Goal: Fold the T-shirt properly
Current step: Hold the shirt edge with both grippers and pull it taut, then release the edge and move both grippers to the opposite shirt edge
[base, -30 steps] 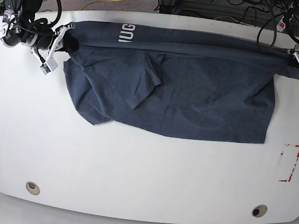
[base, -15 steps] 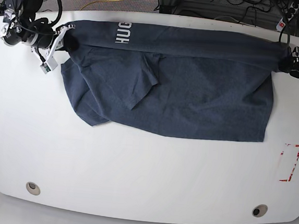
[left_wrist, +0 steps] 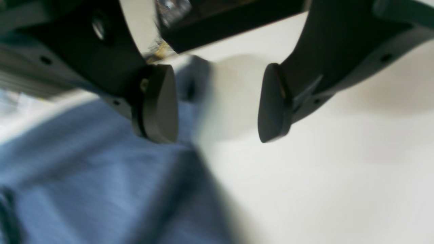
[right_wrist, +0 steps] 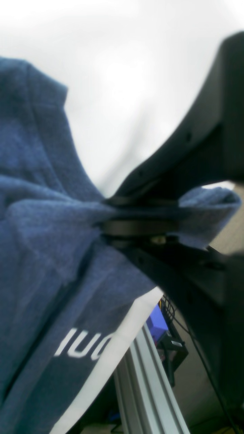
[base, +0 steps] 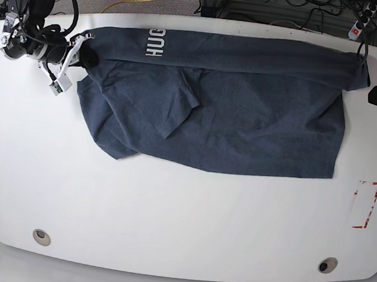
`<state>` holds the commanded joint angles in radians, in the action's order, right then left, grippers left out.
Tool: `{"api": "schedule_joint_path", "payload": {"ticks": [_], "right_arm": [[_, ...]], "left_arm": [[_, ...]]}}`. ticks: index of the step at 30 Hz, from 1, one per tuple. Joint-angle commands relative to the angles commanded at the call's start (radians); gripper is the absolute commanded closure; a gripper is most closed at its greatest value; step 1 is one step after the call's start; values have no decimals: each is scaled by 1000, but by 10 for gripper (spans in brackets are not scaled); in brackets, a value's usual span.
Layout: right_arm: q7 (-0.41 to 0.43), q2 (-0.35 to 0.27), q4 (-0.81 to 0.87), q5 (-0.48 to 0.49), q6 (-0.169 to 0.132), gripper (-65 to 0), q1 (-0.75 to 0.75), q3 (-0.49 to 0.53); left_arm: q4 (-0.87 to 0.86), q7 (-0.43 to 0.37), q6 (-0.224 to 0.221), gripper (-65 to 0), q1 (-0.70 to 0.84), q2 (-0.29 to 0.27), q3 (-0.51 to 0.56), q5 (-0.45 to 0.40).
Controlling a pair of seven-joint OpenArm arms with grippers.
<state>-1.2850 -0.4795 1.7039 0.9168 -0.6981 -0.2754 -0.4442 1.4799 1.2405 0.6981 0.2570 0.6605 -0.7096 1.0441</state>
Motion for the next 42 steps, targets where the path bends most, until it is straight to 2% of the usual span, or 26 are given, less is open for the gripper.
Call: {"api": "schedule_joint_path", "payload": {"ticks": [2,4,6,9,11,12,16,23,27,33,42], "right_arm": [[-2,0,0,2,0,-40,-3,-29],[-2,0,0,2,0,-97,-5,-32],[-2,0,5,6,0,-201,-12,-34],[-6,-5,11,9,0,-400,-23,-81],[-20,0,11,5,0,-480,-28,-135],[-21,3,11,8,0,-501,-31,-160],[-20,25,11,3,0,-509,-15,-249],[-17,28,-98,-3,0,-509,147,-255],[5,28,-230,-106,0,-509,316,-176],[106,29,-404,-241,0,-509,505,-41],[319,21,-746,-328,0,-509,726,140]], "left_arm": [[-26,0,0,-343,-25,6,-3,0],[-43,0,0,-343,-49,26,-3,-2],[-60,0,0,-343,-68,35,3,-2],[-77,-2,0,-343,-69,37,0,-2],[-72,-2,0,-343,-69,37,0,-2],[-72,-2,0,-343,-69,37,0,-2],[-71,-2,0,-340,-69,34,5,-2],[-71,-5,0,-339,-107,23,6,-3],[-69,-2,0,-339,-147,-5,6,-64],[-69,0,0,-339,-193,-40,6,-164],[-69,0,0,-339,-192,-46,5,-184]]}}
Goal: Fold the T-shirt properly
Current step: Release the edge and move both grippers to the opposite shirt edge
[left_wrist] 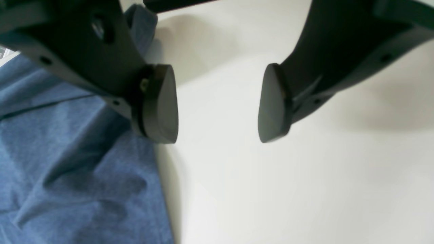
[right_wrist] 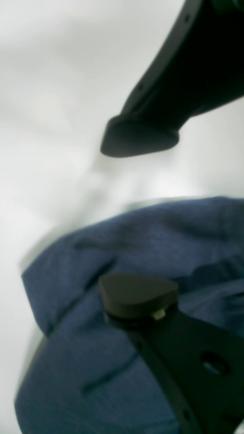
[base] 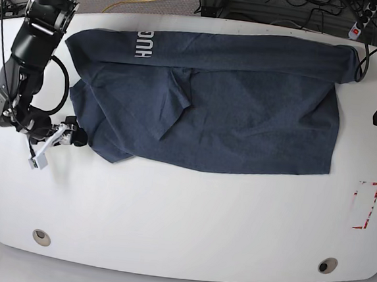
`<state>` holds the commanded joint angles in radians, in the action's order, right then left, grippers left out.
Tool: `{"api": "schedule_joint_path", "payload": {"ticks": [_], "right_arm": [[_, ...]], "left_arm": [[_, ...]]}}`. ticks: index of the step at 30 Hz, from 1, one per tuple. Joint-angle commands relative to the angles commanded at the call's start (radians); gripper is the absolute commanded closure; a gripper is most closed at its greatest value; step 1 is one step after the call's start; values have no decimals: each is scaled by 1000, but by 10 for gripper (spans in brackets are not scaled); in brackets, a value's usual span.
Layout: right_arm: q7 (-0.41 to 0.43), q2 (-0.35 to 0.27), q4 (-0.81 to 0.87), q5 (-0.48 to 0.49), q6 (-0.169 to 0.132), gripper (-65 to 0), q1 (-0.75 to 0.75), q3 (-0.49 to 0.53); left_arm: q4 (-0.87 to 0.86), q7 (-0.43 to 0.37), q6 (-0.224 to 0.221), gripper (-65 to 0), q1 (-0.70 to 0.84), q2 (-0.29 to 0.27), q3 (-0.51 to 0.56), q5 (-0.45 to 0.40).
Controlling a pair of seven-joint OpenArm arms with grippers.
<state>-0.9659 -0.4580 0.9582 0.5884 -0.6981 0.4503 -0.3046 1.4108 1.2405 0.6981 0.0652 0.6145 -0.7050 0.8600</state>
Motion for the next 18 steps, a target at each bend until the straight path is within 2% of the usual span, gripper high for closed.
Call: {"api": "schedule_joint_path", "payload": {"ticks": [9,13,15,18], "right_arm": [[195,8,-247,-2,0,-509,97,141],[213,43,-281,-2,0,-506,101,147],[215,55,-279,-2,0,-472,101,147],[216,61,-281,-2,0,-342,101,147]], "left_arm": [[0,-2,0,-339,-2,-2,-6,-71],[0,-3,0,-339,-3,-2,-6,-110],[0,-3,0,-339,-9,-3,0,-137],[0,-3,0,-339,-60,-37,2,-207]]}}
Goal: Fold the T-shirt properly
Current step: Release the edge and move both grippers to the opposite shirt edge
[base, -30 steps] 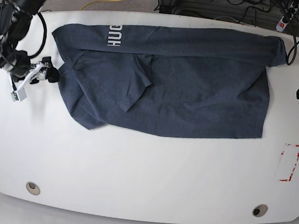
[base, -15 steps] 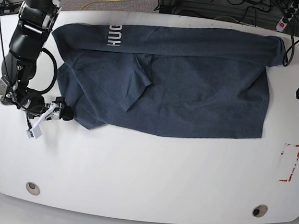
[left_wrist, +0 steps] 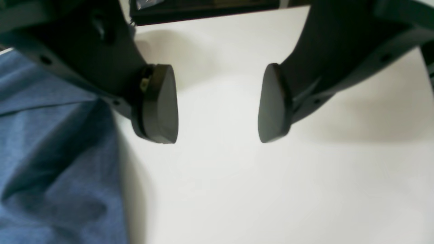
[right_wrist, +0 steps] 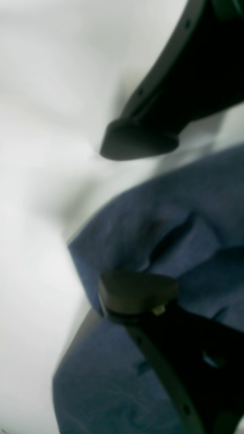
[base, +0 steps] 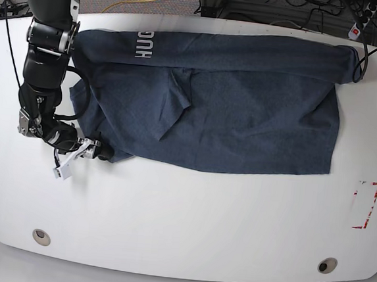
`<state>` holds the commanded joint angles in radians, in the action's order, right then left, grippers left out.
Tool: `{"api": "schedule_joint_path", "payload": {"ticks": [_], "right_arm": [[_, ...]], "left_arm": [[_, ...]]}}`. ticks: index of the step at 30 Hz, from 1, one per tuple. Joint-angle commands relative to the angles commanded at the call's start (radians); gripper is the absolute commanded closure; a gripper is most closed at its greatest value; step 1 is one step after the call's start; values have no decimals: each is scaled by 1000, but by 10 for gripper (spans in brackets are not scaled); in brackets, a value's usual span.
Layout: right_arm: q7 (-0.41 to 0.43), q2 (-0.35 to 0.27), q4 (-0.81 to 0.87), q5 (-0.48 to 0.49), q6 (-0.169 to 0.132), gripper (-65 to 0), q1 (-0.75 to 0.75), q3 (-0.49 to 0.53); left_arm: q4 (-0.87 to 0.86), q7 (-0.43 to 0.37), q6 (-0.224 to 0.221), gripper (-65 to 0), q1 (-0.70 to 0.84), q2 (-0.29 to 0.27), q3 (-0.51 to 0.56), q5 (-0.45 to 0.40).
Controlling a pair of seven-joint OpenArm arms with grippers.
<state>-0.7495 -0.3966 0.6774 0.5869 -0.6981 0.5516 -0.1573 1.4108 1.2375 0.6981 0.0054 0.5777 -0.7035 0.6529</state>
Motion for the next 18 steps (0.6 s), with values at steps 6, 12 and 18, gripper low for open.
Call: {"api": "schedule_joint_path", "payload": {"ticks": [6,12,18], "right_arm": [[0,26,5,-2,0,-59,2,0],[0,28,5,-2,0,0,3,0],[0,28,5,-2,0,0,2,0]], "left_arm": [[2,2,0,-343,-130,-80,0,-206],[-2,2,0,-394,-253,-161,9,-284],[-9,-17,0,-435,-339,-230,132,-338]]}}
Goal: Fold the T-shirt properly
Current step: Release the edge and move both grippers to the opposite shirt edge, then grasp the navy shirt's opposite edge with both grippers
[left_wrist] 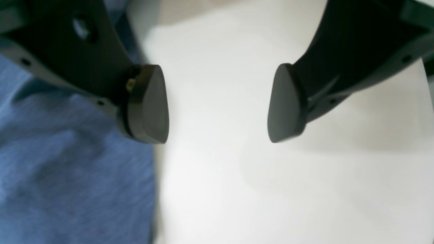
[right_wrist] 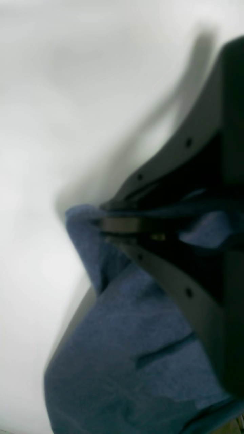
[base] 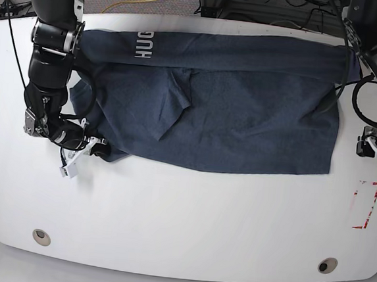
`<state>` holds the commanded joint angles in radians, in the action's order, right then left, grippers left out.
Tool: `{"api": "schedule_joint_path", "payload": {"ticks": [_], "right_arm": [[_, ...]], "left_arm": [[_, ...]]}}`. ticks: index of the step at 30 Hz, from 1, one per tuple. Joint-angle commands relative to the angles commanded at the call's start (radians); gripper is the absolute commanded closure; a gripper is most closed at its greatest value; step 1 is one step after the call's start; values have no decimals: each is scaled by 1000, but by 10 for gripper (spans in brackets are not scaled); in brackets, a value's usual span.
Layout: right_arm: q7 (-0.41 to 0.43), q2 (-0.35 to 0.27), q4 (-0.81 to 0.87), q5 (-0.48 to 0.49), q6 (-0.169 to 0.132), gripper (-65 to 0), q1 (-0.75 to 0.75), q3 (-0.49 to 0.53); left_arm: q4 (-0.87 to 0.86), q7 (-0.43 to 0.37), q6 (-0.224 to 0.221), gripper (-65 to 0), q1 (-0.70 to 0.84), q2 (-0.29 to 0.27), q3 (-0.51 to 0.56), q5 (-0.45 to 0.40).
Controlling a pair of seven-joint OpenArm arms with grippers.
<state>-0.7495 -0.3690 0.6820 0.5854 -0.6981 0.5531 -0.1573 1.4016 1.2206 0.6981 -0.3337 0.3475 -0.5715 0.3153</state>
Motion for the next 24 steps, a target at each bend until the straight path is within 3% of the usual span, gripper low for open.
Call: {"api": "schedule_joint_path", "payload": {"ticks": [7,14,24], "right_arm": [[0,3,0,2,0,0,0,0],[0,5,0,2,0,0,0,0],[0,5,0,2,0,0,-3,0]], "left_arm": [[-77,-115,0,-482,-12,-61,61,-23],[-227,-207,-38,-479,-63,-61,68,-20],[-397,-298,-39,-479,-103,-5,68,-23]]}}
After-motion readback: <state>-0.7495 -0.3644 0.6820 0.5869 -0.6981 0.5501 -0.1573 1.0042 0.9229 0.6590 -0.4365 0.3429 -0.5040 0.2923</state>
